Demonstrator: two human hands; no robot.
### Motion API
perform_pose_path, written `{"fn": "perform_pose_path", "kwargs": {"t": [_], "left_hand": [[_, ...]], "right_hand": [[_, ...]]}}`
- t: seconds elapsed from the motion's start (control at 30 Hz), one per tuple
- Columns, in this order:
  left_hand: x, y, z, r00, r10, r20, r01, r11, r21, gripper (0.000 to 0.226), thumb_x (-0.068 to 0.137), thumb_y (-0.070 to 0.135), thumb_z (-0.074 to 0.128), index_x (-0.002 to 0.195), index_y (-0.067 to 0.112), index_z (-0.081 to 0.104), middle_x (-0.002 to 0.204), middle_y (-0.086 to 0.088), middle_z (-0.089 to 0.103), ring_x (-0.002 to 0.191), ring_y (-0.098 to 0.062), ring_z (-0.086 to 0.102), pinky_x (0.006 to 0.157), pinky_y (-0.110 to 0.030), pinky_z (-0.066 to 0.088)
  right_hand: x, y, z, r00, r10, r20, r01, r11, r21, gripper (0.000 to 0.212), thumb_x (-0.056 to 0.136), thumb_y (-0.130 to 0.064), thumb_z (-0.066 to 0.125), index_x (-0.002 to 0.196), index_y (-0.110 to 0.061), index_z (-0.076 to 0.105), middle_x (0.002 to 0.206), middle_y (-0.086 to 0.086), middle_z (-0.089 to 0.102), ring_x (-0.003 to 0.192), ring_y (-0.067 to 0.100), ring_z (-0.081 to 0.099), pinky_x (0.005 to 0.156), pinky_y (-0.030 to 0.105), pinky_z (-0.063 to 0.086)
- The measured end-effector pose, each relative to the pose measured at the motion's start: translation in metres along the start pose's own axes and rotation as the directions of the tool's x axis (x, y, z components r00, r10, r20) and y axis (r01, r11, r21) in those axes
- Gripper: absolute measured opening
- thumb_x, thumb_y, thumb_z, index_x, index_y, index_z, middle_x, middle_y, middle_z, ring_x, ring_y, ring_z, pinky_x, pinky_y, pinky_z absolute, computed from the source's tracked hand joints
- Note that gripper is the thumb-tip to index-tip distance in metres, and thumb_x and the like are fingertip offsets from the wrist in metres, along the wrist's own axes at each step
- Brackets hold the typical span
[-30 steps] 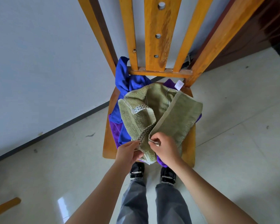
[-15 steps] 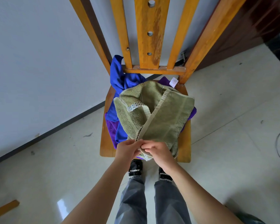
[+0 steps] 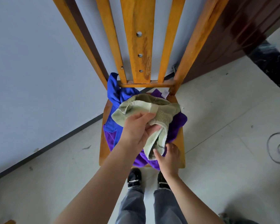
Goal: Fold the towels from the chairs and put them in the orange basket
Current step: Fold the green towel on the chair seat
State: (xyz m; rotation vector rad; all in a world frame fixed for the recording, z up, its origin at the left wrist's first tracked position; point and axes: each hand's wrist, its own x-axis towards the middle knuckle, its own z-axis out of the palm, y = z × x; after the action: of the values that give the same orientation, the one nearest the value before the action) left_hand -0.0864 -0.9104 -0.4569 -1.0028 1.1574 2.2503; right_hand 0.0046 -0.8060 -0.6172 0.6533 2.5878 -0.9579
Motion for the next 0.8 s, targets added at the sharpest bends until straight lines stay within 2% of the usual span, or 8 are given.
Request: {"fn": "perform_pose_path", "kwargs": {"t": [0.2,0.33,0.47,0.53,0.6,0.63,0.7,0.8], "left_hand": [[-0.041,0.049,0.026,0.996,0.062,0.072,-0.050,0.987,-0.154,0.016,0.091,0.001,0.049,0.080,-0.003,0.060,0.062,-0.009,0.069,0.055,-0.012,0.068,0.053,-0.018,0.057],[-0.063,0.071,0.032,0.993,0.100,0.056,-0.083,0.965,-0.249,0.020,0.092,0.002,0.049,0.076,-0.003,0.059,0.058,-0.010,0.069,0.051,-0.013,0.067,0.053,-0.019,0.057],[-0.075,0.091,0.021,0.984,0.175,0.031,-0.156,0.932,-0.326,0.022,0.092,0.001,0.049,0.073,-0.003,0.058,0.058,-0.012,0.068,0.051,-0.014,0.068,0.056,-0.020,0.057],[-0.075,0.106,0.005,0.974,0.226,-0.019,-0.216,0.903,-0.372,0.022,0.092,0.001,0.048,0.073,-0.003,0.058,0.058,-0.011,0.067,0.052,-0.014,0.067,0.057,-0.018,0.057],[-0.069,0.119,-0.018,0.956,0.267,-0.124,-0.294,0.868,-0.400,0.018,0.091,-0.001,0.050,0.075,-0.002,0.057,0.060,-0.011,0.068,0.054,-0.014,0.068,0.059,-0.018,0.057],[-0.067,0.125,-0.031,0.944,0.275,-0.184,-0.328,0.853,-0.407,0.015,0.090,-0.002,0.051,0.076,-0.002,0.057,0.059,-0.011,0.068,0.053,-0.015,0.068,0.059,-0.019,0.058],[-0.061,0.131,-0.054,0.925,0.264,-0.273,-0.359,0.844,-0.398,0.014,0.090,-0.003,0.051,0.076,-0.002,0.056,0.052,-0.011,0.067,0.050,-0.016,0.068,0.057,-0.022,0.058],[-0.058,0.142,-0.072,0.932,0.199,-0.303,-0.314,0.860,-0.401,0.018,0.091,-0.003,0.050,0.074,-0.002,0.054,0.049,-0.011,0.065,0.043,-0.016,0.065,0.051,-0.024,0.057]], "right_hand": [[0.016,-0.040,-0.019,1.000,0.016,0.002,-0.016,0.973,0.230,0.046,0.077,-0.030,0.072,0.106,0.003,0.058,0.105,0.021,0.062,0.100,0.037,0.056,0.086,0.044,0.046],[0.017,-0.059,-0.022,0.991,0.124,0.042,-0.131,0.920,0.370,0.033,0.083,-0.019,0.064,0.109,-0.001,0.057,0.110,0.019,0.065,0.104,0.035,0.059,0.086,0.037,0.047],[0.020,-0.049,-0.037,0.969,0.245,0.041,-0.245,0.914,0.323,0.026,0.087,-0.006,0.053,0.110,0.004,0.059,0.106,0.023,0.066,0.098,0.036,0.062,0.073,0.030,0.040],[0.026,-0.041,-0.052,0.948,0.309,0.076,-0.316,0.892,0.322,0.022,0.085,-0.004,0.053,0.103,0.002,0.063,0.088,0.021,0.068,0.078,0.025,0.068,0.068,0.034,0.045],[0.034,-0.035,-0.074,0.924,0.364,0.114,-0.380,0.849,0.367,0.013,0.083,-0.003,0.053,0.090,-0.002,0.063,0.063,0.012,0.061,0.041,0.013,0.060,0.054,0.032,0.051],[0.040,-0.037,-0.091,0.923,0.374,0.096,-0.379,0.832,0.406,0.011,0.082,0.000,0.052,0.086,-0.002,0.063,0.057,0.010,0.057,0.033,0.012,0.055,0.047,0.028,0.050],[0.054,-0.051,-0.128,0.932,0.361,0.024,-0.326,0.809,0.489,0.018,0.083,0.004,0.047,0.076,-0.006,0.060,0.056,0.011,0.055,0.026,0.009,0.051,0.034,0.017,0.043],[0.070,-0.094,-0.185,0.947,0.315,-0.059,-0.222,0.776,0.590,0.028,0.086,0.005,0.045,0.067,-0.015,0.050,0.064,0.012,0.054,0.024,0.006,0.050,0.031,0.012,0.041]]}}
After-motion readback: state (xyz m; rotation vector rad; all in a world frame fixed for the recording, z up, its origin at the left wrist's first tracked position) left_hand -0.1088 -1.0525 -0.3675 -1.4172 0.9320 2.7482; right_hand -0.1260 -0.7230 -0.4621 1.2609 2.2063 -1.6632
